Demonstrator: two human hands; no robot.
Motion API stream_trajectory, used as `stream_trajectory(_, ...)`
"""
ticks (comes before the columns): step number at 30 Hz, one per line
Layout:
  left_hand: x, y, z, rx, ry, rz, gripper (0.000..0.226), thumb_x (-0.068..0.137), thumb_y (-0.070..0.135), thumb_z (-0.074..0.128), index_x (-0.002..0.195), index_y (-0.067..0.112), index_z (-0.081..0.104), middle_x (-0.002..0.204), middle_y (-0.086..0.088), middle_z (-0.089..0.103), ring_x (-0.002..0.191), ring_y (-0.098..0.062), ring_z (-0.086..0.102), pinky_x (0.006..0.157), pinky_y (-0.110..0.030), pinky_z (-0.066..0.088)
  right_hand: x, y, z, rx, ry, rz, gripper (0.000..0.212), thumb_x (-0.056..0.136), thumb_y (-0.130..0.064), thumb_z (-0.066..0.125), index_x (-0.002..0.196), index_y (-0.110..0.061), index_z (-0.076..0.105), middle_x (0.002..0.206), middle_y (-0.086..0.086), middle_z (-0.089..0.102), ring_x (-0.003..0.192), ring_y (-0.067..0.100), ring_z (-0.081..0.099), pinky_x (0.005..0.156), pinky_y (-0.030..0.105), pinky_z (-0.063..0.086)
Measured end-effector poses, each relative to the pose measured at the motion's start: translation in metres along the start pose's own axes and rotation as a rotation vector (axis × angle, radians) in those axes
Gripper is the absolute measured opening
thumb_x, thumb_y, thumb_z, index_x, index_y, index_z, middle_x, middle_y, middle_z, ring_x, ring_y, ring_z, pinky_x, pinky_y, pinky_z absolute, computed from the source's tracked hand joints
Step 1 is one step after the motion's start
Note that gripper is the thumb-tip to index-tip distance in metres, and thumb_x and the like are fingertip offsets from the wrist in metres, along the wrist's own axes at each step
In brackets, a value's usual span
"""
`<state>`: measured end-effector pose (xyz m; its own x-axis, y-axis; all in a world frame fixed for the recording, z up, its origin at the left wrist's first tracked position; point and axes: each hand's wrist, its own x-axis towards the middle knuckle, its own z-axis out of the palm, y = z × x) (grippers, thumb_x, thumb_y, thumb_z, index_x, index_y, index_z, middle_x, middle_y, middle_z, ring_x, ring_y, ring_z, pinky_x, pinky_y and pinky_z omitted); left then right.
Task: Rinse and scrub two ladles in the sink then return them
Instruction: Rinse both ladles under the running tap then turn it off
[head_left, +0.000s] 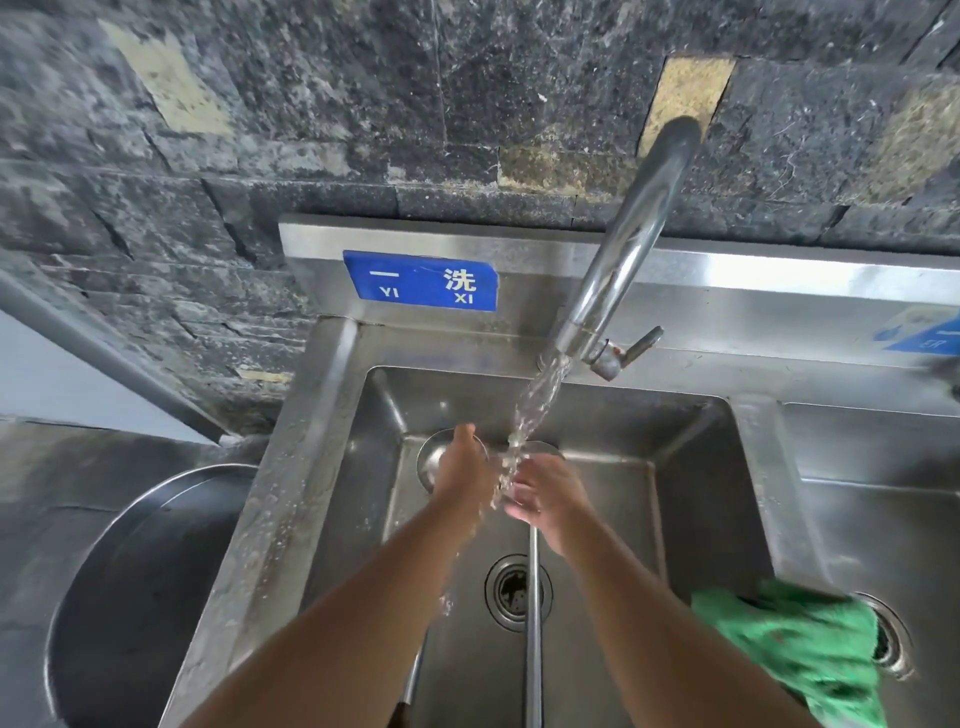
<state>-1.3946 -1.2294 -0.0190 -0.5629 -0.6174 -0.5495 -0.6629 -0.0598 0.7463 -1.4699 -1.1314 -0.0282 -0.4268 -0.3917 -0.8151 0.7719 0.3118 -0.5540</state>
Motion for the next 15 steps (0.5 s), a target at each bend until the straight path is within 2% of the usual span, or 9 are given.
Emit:
stream_trajectory(1,-0.007,-0.017,-0.002,-0.003,0.001,-0.046,0.055,0.094,0.039,0.048,0.141,0.01,0.043,0.134,-0.018,0.057,0.117,-0.035,0.059,0.101,-0.047,0.05,0.001,0.014,0.01,-0.003,-0.02,0.054,0.016,0.101,-0.01,0.042,0.095,-0.007,0.056,0.08,0.007,0.056,0.067,0.017,0.055,0.061,0.03,0.049)
stream_trajectory(2,-0.019,-0.026,-0.005,0.002,0.002,-0.065,0.052,0.094,0.037,0.051,0.139,0.011,0.045,0.132,-0.015,0.059,0.11,-0.029,0.061,0.096,-0.037,0.053,0.001,0.026,0.018,0.002,-0.007,0.087,0.019,0.101,-0.012,0.04,0.091,-0.009,0.056,0.077,0.005,0.056,0.065,0.016,0.053,0.06,0.029,0.046)
stream_trajectory(4,-0.034,-0.054,-0.008,0.113,0.074,-0.067,0.046,0.09,0.023,0.065,0.132,0.012,0.047,0.116,-0.006,0.064,0.089,-0.014,0.061,0.068,-0.015,0.051,0.002,0.051,0.037,0.029,0.032,0.115,0.024,0.099,-0.01,0.04,0.081,-0.011,0.055,0.071,0.004,0.053,0.058,0.016,0.047,0.053,0.026,0.035)
stream_trajectory(5,-0.039,-0.067,-0.009,0.153,0.111,-0.063,0.046,0.088,0.021,0.069,0.129,0.012,0.049,0.11,-0.004,0.065,0.085,-0.013,0.061,0.06,-0.016,0.048,0.003,0.063,0.046,0.066,0.051,0.119,0.026,0.099,-0.009,0.041,0.078,-0.01,0.056,0.068,0.005,0.051,0.055,0.017,0.043,0.052,0.025,0.03)
stream_trajectory(6,-0.047,-0.077,-0.012,0.161,0.116,-0.101,0.045,0.088,0.024,0.069,0.127,0.012,0.049,0.108,-0.005,0.065,0.087,-0.016,0.063,0.061,-0.022,0.048,0.003,0.074,0.055,0.076,0.063,0.121,0.025,0.099,-0.009,0.044,0.076,-0.01,0.056,0.067,0.005,0.05,0.054,0.017,0.043,0.051,0.025,0.03)
stream_trajectory(9,-0.053,-0.11,-0.013,0.164,0.081,-0.219,0.047,0.092,0.031,0.062,0.13,0.008,0.045,0.129,-0.013,0.059,0.113,-0.027,0.059,0.082,-0.029,0.045,0.012,0.1,0.078,-0.042,0.114,0.112,0.011,0.094,-0.019,0.06,0.092,-0.009,0.055,0.073,0.006,0.051,0.06,0.02,0.049,0.052,0.027,0.037)
stream_trajectory(11,-0.05,-0.129,-0.012,0.17,0.028,-0.276,0.053,0.093,0.034,0.06,0.135,0.009,0.041,0.137,-0.012,0.055,0.124,-0.028,0.055,0.087,-0.03,0.043,0.026,0.114,0.09,-0.135,0.163,0.12,0.027,0.091,-0.028,0.063,0.107,-0.007,0.057,0.086,0.009,0.053,0.075,0.023,0.054,0.059,0.028,0.039)
stream_trajectory(13,-0.038,-0.149,-0.01,0.198,0.011,-0.314,0.053,0.094,0.035,0.058,0.136,0.009,0.041,0.137,-0.013,0.056,0.123,-0.029,0.056,0.089,-0.032,0.045,0.042,0.127,0.094,-0.192,0.168,0.14,0.03,0.094,-0.026,0.06,0.11,-0.001,0.059,0.089,0.01,0.054,0.079,0.022,0.054,0.059,0.028,0.038)
stream_trajectory(15,-0.028,-0.16,-0.006,0.171,0.002,-0.342,0.049,0.094,0.031,0.058,0.134,0.009,0.043,0.131,-0.013,0.059,0.118,-0.032,0.06,0.085,-0.033,0.046,0.048,0.132,0.09,-0.119,0.157,0.138,0.013,0.098,-0.021,0.055,0.1,-0.009,0.056,0.083,0.002,0.052,0.081,0.017,0.053,0.062,0.021,0.039)
